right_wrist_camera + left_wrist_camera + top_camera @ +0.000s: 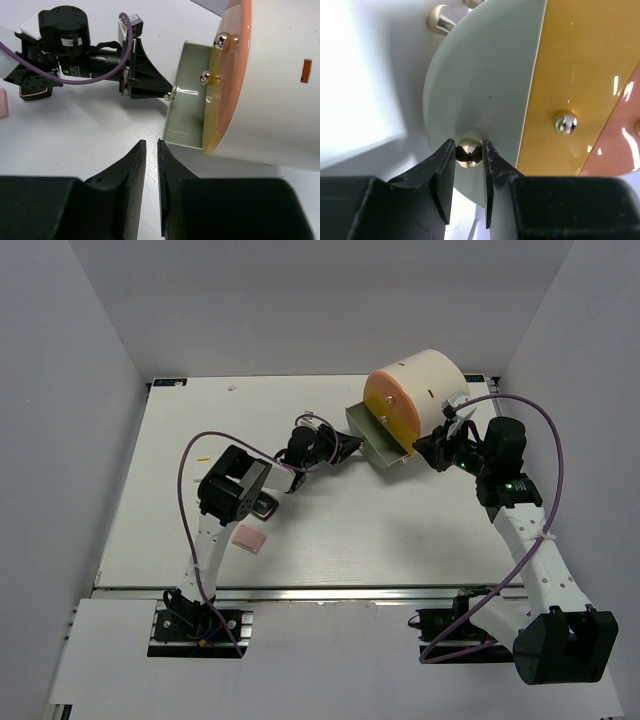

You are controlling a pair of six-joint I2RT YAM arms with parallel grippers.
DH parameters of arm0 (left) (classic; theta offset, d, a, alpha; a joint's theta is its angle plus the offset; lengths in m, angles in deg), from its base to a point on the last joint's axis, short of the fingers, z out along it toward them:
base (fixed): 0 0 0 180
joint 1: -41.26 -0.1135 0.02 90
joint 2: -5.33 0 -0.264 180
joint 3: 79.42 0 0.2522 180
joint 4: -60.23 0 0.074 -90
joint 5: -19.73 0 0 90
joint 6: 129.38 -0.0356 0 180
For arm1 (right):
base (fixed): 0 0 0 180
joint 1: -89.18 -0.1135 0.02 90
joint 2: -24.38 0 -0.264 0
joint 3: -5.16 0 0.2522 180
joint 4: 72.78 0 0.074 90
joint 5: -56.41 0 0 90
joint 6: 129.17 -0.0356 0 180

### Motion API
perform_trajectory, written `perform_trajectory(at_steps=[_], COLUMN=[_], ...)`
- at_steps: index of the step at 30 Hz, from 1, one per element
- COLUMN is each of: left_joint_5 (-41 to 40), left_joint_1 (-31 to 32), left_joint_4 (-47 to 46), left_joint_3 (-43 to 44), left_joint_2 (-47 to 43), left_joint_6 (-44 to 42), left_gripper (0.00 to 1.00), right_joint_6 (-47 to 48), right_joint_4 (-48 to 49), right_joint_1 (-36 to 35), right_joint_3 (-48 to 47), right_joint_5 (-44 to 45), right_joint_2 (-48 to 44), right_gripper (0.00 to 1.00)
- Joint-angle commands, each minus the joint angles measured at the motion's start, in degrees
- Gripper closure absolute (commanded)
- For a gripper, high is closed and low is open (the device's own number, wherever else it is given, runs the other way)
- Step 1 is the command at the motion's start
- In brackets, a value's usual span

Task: Organize the makeup

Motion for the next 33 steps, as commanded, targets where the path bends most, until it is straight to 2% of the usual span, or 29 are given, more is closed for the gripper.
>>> perform_trajectory(at_steps=[1, 3, 8, 10, 14, 15, 16, 17, 20, 22, 23, 27, 29, 33], left_joint_5=[1.4, 1.8, 2.8, 2.4, 1.9, 2.1, 2.0, 1.9, 0.7, -1.5, -2.8, -9.6, -14.5, -22.4], left_joint_1=[-0.7, -0.7, -0.8, -0.8, -1.0, -1.2, -1.4, -1.4, -1.8, -1.9, -1.8, -1.8, -2.2, -4.1], left_joint_4=[0.8, 1.0, 3.2, 5.8, 10.8, 12.4, 13.4, 14.5, 18.3, 24.2, 26.6, 40.4, 46.4, 55.9], left_joint_3=[-4.6, -5.9, -6.3, -6.1, -5.6, -5.9, -6.1, -6.3, -8.4, -9.7, -9.9, -12.3, -13.6, -19.3], left_joint_2=[-6.4, -7.8, -8.8, -9.5, -11.5, -13.3, -14.0, -14.8, -19.3, -24.2, -26.0, -36.6, -43.4, -56.0], left_joint_6=[-4.3, -5.2, -6.6, -7.6, -11.1, -11.8, -12.4, -13.9, -17.8, -21.2, -25.3, -34.5, -38.3, -41.4], left_gripper=[0.78, 0.76, 0.65, 0.53, 0.37, 0.32, 0.06, 0.02, 0.02, 0.02, 0.02, 0.02, 0.02, 0.02], right_joint_6=[-0.3, -0.1, 1.3, 2.1, 3.2, 3.3, 3.6, 4.4, 7.6, 10.9, 14.8, 21.6, 22.1, 15.2], right_joint_4=[1.6, 1.6, 0.1, -0.7, -1.8, -2.1, -2.5, -3.5, -7.1, -10.2, -14.0, -20.4, -20.1, -15.5], right_joint_1=[0.3, 0.3, 0.3, 0.3, 0.3, 0.3, 0.3, 0.3, 0.1, -1.5, -2.5, -11.7, -15.4, -24.3], right_joint_3=[-0.3, -0.2, -0.9, -1.2, -1.9, -2.1, -2.2, -2.8, -4.2, -5.2, -5.7, -7.7, -7.9, -9.5], right_joint_5=[-1.4, -1.7, -3.2, -3.6, -5.4, -6.0, -7.5, -8.4, -11.6, -13.7, -13.7, -9.2, -6.5, 1.3], right_joint_2=[-0.2, -0.1, 0.5, 0.7, 1.3, 1.5, 1.7, 2.1, 3.4, 4.5, 5.0, 8.1, 9.5, 16.5], right_gripper=[0.79, 0.78, 0.64, 0.56, 0.46, 0.44, 0.41, 0.4, 0.37, 0.36, 0.36, 0.36, 0.37, 0.45])
